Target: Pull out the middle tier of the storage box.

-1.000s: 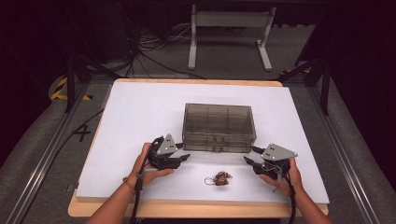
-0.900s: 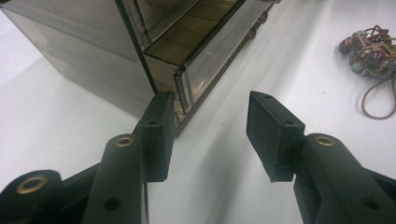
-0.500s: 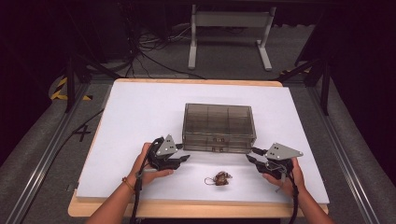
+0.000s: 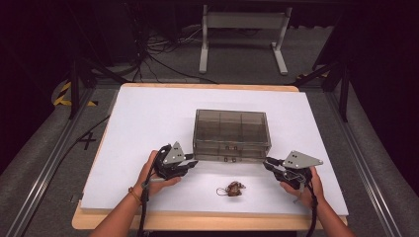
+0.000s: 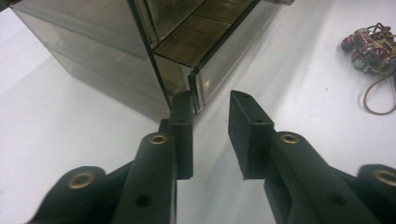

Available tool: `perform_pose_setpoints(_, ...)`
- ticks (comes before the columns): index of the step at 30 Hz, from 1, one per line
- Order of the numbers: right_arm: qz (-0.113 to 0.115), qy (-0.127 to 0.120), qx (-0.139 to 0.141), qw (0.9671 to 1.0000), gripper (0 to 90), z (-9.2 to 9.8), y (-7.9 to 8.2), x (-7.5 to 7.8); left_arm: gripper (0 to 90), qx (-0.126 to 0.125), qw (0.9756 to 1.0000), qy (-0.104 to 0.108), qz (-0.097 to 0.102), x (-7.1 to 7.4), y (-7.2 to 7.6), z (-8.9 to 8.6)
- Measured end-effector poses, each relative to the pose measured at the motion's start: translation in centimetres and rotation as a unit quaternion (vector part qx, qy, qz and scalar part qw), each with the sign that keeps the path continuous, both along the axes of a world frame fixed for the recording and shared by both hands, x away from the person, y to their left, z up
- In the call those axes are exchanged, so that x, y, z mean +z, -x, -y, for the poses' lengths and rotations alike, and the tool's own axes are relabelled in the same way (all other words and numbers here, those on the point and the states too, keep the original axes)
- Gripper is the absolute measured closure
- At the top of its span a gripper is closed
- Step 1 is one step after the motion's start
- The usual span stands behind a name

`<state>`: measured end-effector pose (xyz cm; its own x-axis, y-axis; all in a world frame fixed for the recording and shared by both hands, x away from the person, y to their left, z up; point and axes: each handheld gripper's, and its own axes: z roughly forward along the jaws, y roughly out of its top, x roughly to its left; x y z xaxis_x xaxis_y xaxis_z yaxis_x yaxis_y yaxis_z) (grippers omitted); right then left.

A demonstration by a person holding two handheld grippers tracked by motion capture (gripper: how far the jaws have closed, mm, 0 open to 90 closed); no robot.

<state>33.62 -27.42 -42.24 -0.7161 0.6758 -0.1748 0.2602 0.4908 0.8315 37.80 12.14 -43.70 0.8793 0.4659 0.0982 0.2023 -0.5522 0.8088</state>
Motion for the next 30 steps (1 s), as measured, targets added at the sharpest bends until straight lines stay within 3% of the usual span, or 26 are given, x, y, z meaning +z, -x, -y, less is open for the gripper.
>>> perform_pose_setpoints(7, 0.001, 0.002, 0.004, 1.0, 82.9, 0.23, 0.03, 0.06, 83.2, 0.002, 1.0, 0.006, -0.005, 0.02, -0.07, -0.32)
perform_pose_setpoints(30, -0.005, 0.002, 0.013, 0.9999, 83.1, 0.34, 0.13, 0.1, 83.8, -0.009, 0.9999, 0.004, -0.011, 0.06, 0.12, -0.51)
